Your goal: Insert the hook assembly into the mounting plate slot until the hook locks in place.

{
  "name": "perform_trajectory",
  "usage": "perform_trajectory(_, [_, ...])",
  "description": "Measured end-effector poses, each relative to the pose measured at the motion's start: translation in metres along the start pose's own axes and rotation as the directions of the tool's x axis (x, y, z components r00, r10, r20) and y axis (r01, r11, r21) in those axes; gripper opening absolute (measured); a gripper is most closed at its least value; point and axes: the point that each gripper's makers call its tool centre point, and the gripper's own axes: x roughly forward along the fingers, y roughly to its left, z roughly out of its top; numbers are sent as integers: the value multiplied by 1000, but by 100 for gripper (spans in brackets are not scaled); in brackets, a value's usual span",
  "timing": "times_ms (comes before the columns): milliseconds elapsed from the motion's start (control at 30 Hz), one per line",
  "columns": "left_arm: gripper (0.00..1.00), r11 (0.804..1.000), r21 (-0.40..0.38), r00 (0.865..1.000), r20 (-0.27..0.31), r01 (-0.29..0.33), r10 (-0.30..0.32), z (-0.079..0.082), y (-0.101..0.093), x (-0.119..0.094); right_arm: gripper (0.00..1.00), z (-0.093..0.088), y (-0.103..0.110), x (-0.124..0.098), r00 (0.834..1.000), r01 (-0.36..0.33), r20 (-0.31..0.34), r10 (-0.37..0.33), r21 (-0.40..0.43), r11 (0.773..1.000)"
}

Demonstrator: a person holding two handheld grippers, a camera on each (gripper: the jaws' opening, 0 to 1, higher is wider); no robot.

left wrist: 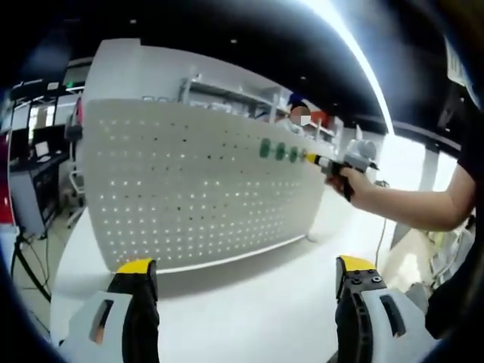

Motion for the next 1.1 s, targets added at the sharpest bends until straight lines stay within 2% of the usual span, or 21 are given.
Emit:
perform_trajectory(133, [99,1000,-6,1000,1,-5,5,-2,1,-2,0,-1,0,2,1000,6,-2,-6,-26,1000])
perform_trajectory(533, [100,1000,-7,1000,14,-7,7,0,2,-10,3,0,0,0,999,7,-34,-8,-37,999])
perform_trajectory(700, [100,1000,-6,1000,18,-9,9,1,2,-14,8,14,2,-7,1000,5,-12,-5,-15,1000])
perform_trajectory(867, [100,1000,0,1000,25,-3,3,2,1,-16,20,35,4,-19,999,-2,33,2,-16,1000])
perform_trajectory(1033, [100,1000,1,1000,30,4,-4,3,-3,-17,39,41,9,-34,999,-33,19,33,-6,999])
perform_trajectory(1100, [100,1000,5,999,33,6,-7,4,-5,-18,43,41,11,-43,999,-42,11,42,-6,999])
